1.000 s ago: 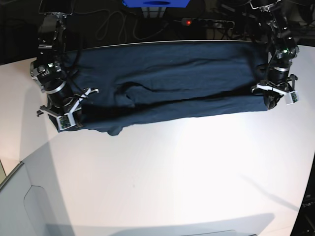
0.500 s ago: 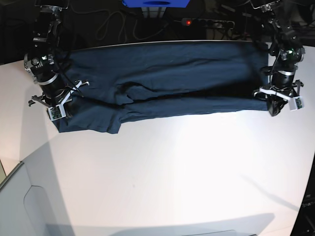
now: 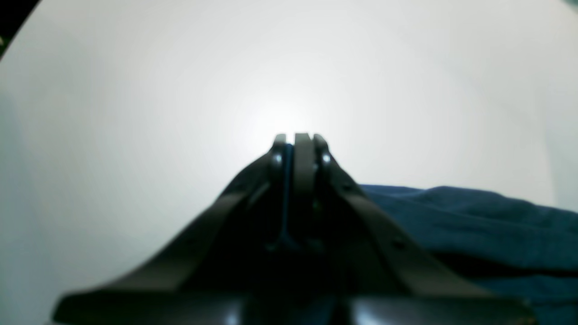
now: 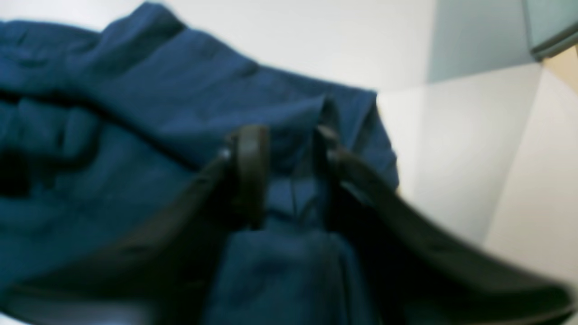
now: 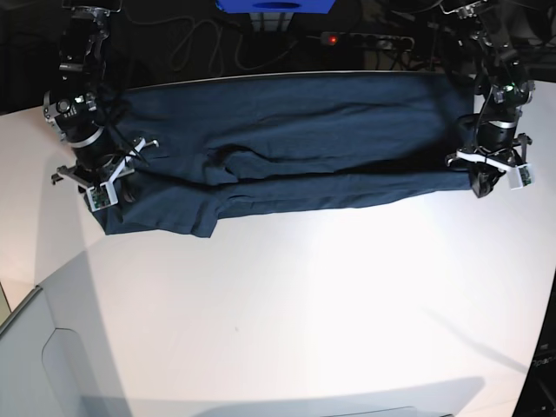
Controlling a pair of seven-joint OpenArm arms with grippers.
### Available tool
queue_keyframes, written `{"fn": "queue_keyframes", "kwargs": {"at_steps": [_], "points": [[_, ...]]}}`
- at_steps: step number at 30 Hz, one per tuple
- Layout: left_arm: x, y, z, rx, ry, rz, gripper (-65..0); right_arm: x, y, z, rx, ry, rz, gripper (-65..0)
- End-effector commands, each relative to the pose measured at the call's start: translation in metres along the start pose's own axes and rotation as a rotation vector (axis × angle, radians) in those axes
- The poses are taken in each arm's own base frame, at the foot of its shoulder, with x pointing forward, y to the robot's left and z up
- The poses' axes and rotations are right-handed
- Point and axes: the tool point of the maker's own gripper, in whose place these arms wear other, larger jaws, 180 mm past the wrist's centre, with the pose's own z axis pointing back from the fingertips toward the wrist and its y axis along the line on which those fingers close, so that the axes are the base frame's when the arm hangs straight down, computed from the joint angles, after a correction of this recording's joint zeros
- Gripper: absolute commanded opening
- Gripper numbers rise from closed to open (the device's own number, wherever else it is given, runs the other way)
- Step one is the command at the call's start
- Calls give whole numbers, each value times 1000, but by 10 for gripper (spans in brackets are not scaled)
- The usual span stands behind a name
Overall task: Fold the T-shirt properly
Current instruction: 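Hold the folded hem near the collar and adjust both grippers, then press and smooth the folded strip ends with both grippers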
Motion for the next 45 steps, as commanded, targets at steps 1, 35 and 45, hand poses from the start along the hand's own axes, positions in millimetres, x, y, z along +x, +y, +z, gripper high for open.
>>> {"fn": "queue_keyframes", "kwargs": {"at_steps": [1, 35, 45], "points": [[15, -1, 1, -7, -47, -13, -650, 6, -2, -1, 5, -23, 6, -364], [3, 7, -2, 9, -17, 10, -650, -40, 22, -30, 168, 95, -12, -389], [5, 7, -2, 11, -21, 6, -650, -40, 20, -30, 165, 94, -10, -584]]}}
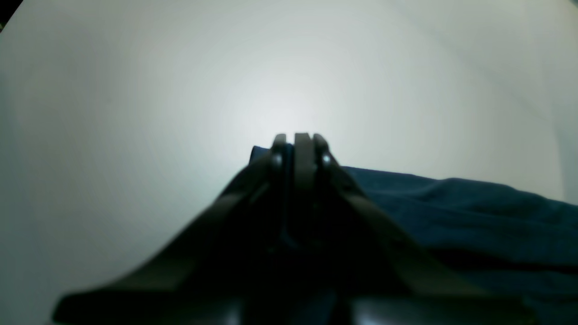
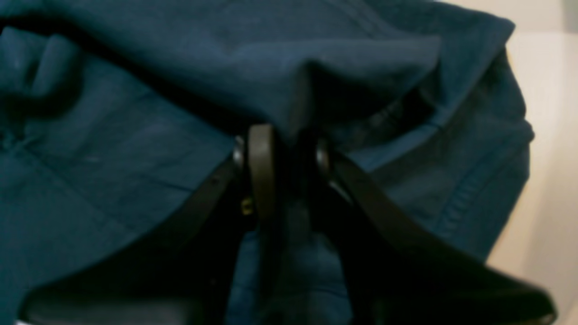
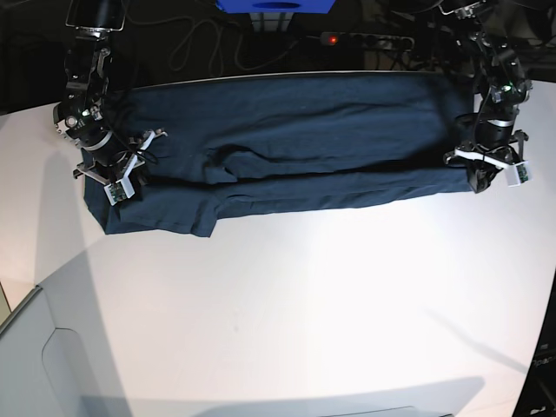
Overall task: Fold the T-shirt properly
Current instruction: 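Press and smooth the folded strip ends with both grippers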
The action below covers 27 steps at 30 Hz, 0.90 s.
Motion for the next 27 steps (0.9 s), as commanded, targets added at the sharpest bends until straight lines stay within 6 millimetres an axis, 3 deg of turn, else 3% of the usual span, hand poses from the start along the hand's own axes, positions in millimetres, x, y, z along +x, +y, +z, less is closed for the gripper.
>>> {"fn": "queue_keyframes", "kwargs": {"at_steps": [1, 3, 18, 27], "points": [[18, 1, 1, -2, -52, -16, -650, 16, -6, 5, -3, -52, 23, -606], [19, 2, 1, -2, -53, -19, -650, 21, -6, 9, -10, -65, 36, -650], [25, 1, 2, -6, -66, -28, -650, 72, 5, 55, -58, -211, 166, -647], [26, 1, 2, -6, -70, -29, -650, 62, 9, 63, -55, -187, 189, -647]]}}
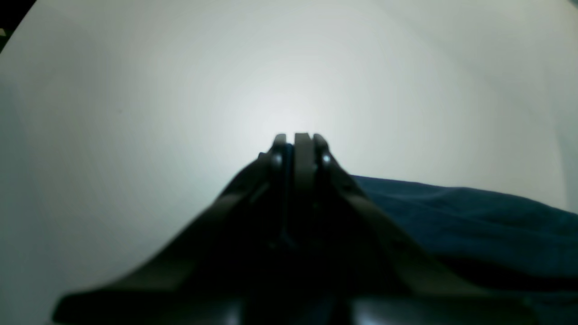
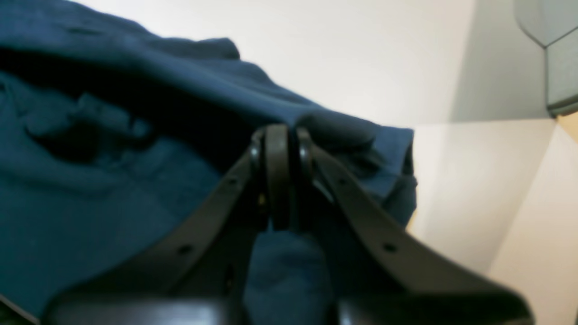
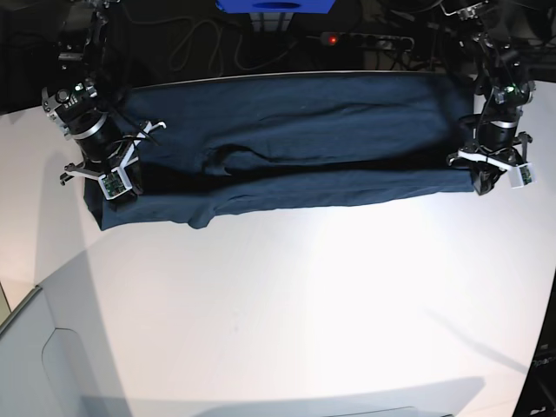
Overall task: Fold the T-shirt properly
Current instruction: 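Press and smooth the folded strip ends with both grippers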
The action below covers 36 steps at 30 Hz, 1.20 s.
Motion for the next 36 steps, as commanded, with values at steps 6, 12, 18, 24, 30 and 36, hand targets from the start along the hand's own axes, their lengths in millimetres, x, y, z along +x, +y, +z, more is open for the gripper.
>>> {"fn": "queue_keyframes", "kwargs": {"at_steps": [6, 12, 18, 24, 30, 36], "points": [[26, 8, 4, 15, -79, -8, -650, -7, -11, 2, -6, 8, 10, -647], [27, 7, 5, 14, -81, -11, -650, -17, -9, 4, 0, 32, 7, -647], [21, 8, 5, 18, -67, -3, -650, -24, -8, 8, 3, 51, 6, -647], [7, 10, 9, 21, -33, 0, -650, -30, -8, 18, 2, 19, 4, -647], [4, 9, 10, 19, -27, 0, -650, -30, -3, 14, 14, 14, -10, -643], [5, 9, 10, 19, -28, 0, -650, -44, 6, 1, 48, 47, -46, -471]]}}
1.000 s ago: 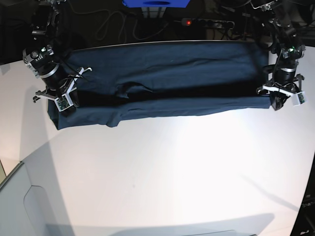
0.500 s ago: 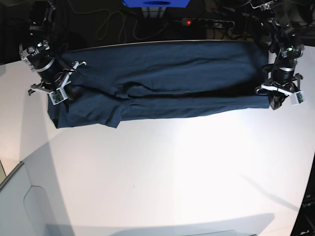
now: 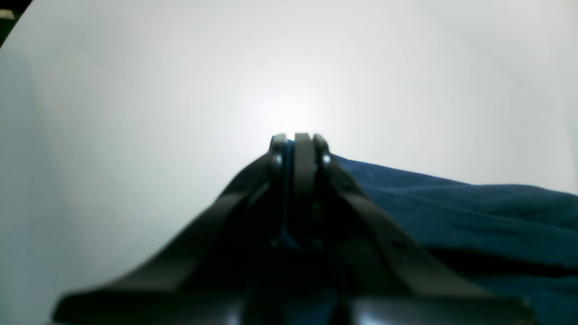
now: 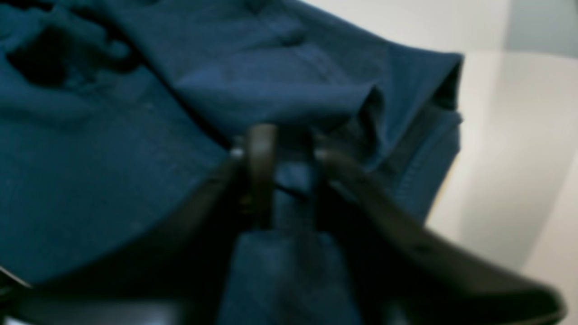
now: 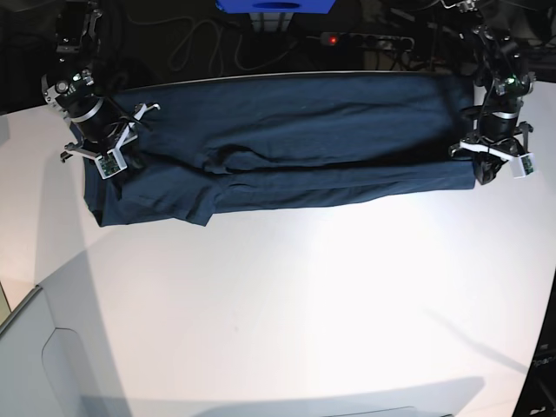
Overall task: Fold the T-shirt properly
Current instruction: 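Press and smooth the folded strip ends with both grippers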
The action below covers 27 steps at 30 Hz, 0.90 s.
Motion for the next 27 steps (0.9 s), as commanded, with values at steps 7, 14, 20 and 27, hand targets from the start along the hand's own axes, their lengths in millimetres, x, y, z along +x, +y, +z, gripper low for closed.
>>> {"fn": "queue_keyframes", "kwargs": {"at_steps": [7, 14, 20, 27], "points": [[15, 0, 1, -5, -49, -11, -650, 6, 9, -4, 43, -27, 13, -246], [16, 0, 0, -5, -50, -12, -650, 0, 2, -20, 43, -9, -20, -255], [18, 0, 0, -3, -54, -13, -650, -3, 0, -21, 43, -2, -22, -612], [19, -1, -1, -6, -56, -15, -650, 8, -4, -14, 30, -27, 9, -645]]}}
